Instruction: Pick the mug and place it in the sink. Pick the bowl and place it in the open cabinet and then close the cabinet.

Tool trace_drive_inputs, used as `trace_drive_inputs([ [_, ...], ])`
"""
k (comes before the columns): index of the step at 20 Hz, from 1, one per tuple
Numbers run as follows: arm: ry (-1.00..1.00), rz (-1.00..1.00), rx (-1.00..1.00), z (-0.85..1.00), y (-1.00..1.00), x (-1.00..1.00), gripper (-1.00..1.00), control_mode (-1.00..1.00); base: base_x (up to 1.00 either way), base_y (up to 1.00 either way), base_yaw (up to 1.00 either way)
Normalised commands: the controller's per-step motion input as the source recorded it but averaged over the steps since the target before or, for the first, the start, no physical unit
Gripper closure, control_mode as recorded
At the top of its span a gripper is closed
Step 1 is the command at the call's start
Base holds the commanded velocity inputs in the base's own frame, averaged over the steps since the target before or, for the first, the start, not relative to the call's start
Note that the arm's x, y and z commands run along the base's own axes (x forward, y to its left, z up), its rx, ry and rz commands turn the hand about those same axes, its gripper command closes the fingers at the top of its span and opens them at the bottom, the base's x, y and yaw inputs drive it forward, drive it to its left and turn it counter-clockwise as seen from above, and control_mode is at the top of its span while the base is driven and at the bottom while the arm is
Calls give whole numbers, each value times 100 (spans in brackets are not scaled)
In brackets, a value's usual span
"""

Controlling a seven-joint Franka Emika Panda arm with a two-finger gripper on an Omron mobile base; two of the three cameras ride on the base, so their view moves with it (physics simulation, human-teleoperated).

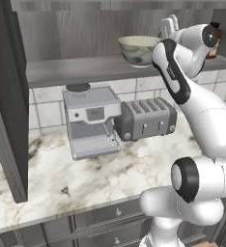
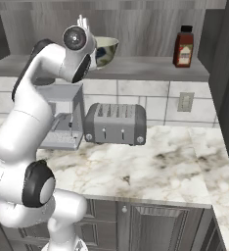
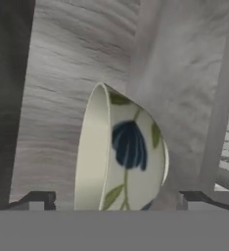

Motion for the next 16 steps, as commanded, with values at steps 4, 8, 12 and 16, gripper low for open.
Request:
trace_drive_inputs([
  [4, 28, 0, 10, 0, -11, -100, -100, -100, 0, 0, 0],
  [8, 14, 0, 7, 11, -5, -100, -100, -100, 0, 0, 0],
  [12, 3, 0, 2, 6, 0, -100, -100, -100, 0, 0, 0],
  [16, -6, 0, 0, 0, 0, -98, -100, -100, 0, 0, 0],
])
